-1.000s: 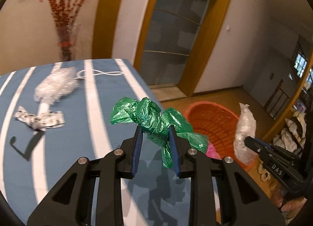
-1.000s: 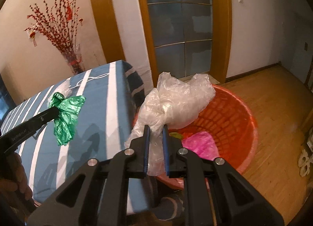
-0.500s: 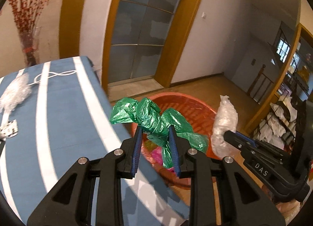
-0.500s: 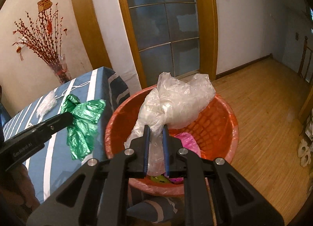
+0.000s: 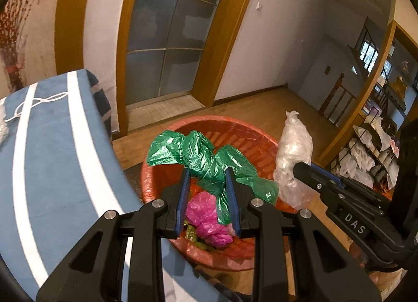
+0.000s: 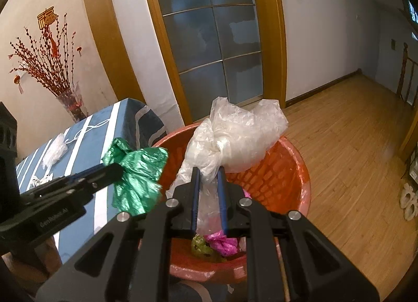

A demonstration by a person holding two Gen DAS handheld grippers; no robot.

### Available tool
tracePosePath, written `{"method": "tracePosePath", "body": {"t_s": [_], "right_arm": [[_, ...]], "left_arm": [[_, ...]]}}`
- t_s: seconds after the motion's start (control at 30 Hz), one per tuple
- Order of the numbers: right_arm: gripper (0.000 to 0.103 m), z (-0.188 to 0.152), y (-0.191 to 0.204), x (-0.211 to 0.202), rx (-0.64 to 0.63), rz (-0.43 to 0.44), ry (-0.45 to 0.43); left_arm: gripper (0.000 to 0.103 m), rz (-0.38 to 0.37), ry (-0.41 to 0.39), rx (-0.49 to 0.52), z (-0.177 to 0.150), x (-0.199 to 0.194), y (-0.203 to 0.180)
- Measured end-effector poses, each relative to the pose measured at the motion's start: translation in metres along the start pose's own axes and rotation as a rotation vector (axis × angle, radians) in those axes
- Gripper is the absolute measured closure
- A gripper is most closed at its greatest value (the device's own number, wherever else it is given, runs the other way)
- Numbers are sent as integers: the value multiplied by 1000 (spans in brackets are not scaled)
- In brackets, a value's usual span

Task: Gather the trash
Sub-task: 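Carry both bags over the wastebasket and open both tools to drop them, then grasp the white patterned wrapper with the left tool while the right tool grasps the bubble wrap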

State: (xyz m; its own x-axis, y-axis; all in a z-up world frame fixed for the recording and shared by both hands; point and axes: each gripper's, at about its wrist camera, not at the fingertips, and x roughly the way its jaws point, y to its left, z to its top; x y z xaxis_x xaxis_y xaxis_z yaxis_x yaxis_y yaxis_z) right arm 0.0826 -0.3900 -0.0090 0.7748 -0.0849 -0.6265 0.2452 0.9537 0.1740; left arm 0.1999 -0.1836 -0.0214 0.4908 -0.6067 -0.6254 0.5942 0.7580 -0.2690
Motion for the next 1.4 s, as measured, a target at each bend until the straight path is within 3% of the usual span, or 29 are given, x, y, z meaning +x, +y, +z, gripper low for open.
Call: {"method": "tracePosePath", "body": {"t_s": [0.07, 0.2, 0.27, 0.43, 0.6, 0.87, 1.17, 1.4], "right_arm": [[85, 1, -2, 2, 2, -6, -6], [70, 2, -6, 6, 10, -15, -8], [66, 1, -8, 8, 16, -21, -5], [42, -7, -9, 7, 14, -41, -4], [25, -16, -3, 3, -2, -45, -5], [14, -26, 19, 1, -24, -15, 16], [13, -30, 59, 0, -93, 31, 35], [13, -27, 91, 1, -142, 64, 31]], "left_arm": [[74, 8, 5, 0, 0, 2, 1], [47, 40, 12, -10, -5, 4, 8], [44, 54, 17, -19, -7, 3, 13], [27, 125, 14, -34, -14, -6, 28], [14, 217, 10, -60, -23, -25, 53], [11, 361, -1, -120, -32, -61, 107], [11, 629, -71, -273, -50, -122, 203], [11, 718, -100, -375, -46, -142, 256]]}}
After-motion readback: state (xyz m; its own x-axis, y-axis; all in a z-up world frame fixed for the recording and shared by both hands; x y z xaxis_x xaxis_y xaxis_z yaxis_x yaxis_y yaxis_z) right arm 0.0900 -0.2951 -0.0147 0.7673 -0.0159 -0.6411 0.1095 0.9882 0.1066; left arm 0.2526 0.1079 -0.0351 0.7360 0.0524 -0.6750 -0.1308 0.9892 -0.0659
